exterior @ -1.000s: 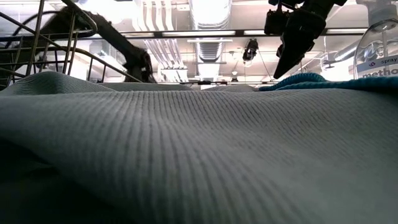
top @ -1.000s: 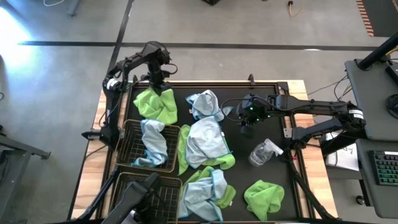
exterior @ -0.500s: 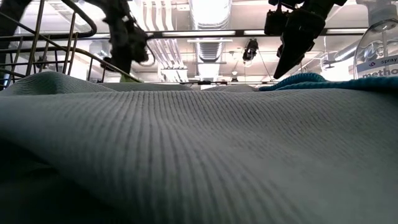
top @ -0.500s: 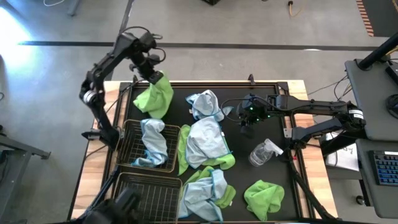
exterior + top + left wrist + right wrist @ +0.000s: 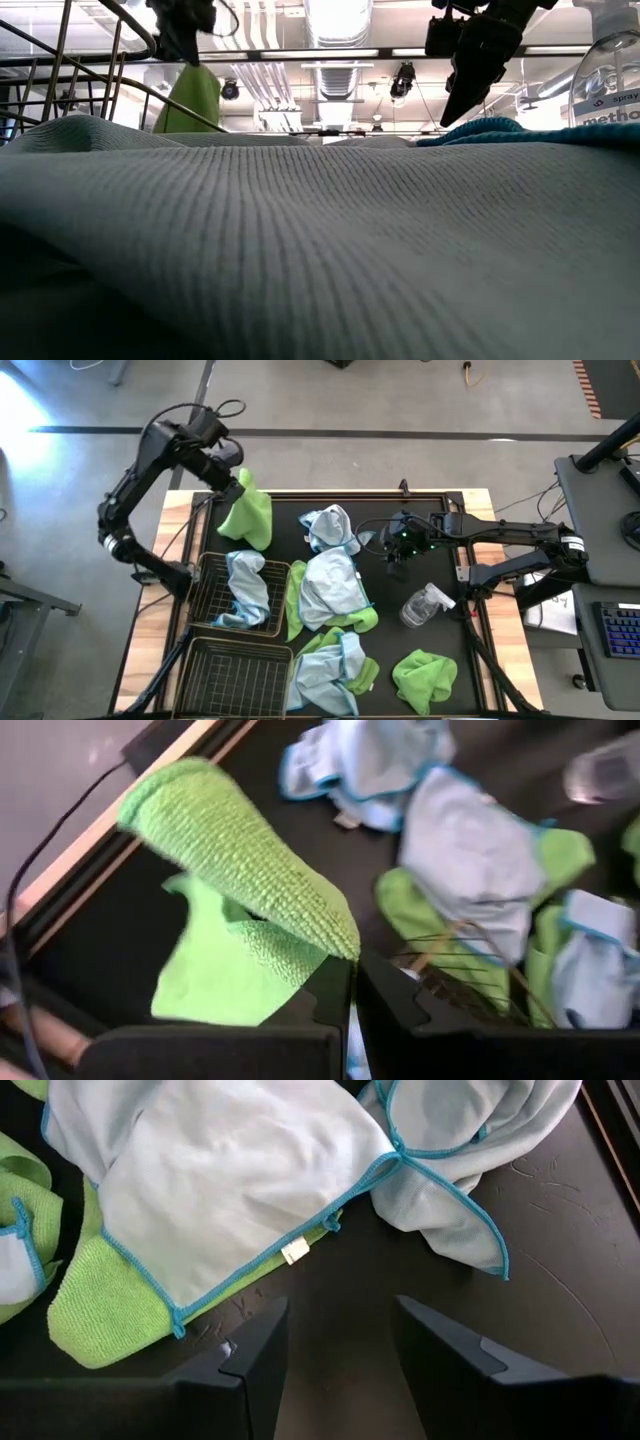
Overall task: Sort microfiber towel by color & place in baskets
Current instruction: Put the top left green towel into the bottom wire basket
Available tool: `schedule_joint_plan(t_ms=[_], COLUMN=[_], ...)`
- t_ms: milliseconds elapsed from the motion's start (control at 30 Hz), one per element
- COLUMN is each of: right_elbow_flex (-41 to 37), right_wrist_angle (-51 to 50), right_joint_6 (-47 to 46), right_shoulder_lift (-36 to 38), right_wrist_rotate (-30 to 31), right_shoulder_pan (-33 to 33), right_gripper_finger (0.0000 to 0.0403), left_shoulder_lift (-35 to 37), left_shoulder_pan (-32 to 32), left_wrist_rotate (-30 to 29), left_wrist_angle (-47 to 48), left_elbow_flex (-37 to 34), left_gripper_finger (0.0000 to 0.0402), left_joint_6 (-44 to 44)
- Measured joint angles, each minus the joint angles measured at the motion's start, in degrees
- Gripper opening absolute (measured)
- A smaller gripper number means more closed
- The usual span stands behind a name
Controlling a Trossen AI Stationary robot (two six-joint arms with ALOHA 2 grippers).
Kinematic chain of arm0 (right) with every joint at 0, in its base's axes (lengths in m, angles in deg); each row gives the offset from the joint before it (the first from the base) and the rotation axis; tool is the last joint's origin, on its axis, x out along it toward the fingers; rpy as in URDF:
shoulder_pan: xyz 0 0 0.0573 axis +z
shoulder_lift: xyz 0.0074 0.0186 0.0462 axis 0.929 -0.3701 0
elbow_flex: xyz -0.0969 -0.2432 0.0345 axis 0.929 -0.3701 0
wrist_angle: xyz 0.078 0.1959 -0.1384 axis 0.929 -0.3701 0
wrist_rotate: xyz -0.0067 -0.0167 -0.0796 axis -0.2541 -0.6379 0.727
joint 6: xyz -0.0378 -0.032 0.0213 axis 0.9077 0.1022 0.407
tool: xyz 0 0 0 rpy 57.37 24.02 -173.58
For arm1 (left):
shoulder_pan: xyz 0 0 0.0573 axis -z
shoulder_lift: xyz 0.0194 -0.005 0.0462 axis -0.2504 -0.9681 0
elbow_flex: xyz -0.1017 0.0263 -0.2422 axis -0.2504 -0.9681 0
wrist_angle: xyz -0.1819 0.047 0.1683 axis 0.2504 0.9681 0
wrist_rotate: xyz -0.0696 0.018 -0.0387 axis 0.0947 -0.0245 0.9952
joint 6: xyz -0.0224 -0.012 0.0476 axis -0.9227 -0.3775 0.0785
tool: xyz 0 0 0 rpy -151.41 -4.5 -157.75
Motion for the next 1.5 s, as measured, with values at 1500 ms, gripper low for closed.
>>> schedule_joint_plan(t_ms=[1500], right_elbow_flex=[0.0], right_wrist_angle=[-0.46], right_joint_6=[-8.14], right_shoulder_lift=[0.0], right_wrist_rotate=[-0.01], right_shoulder_pan=[0.02], right_gripper_finger=[0.0171], left_shoulder_lift=[35.96], left_shoulder_pan=[9.6], left_wrist_rotate=[40.45], left_wrist_angle=[-31.84], left_elbow_flex=[-14.0], left_gripper_finger=[0.0], left_joint_6=[-9.84])
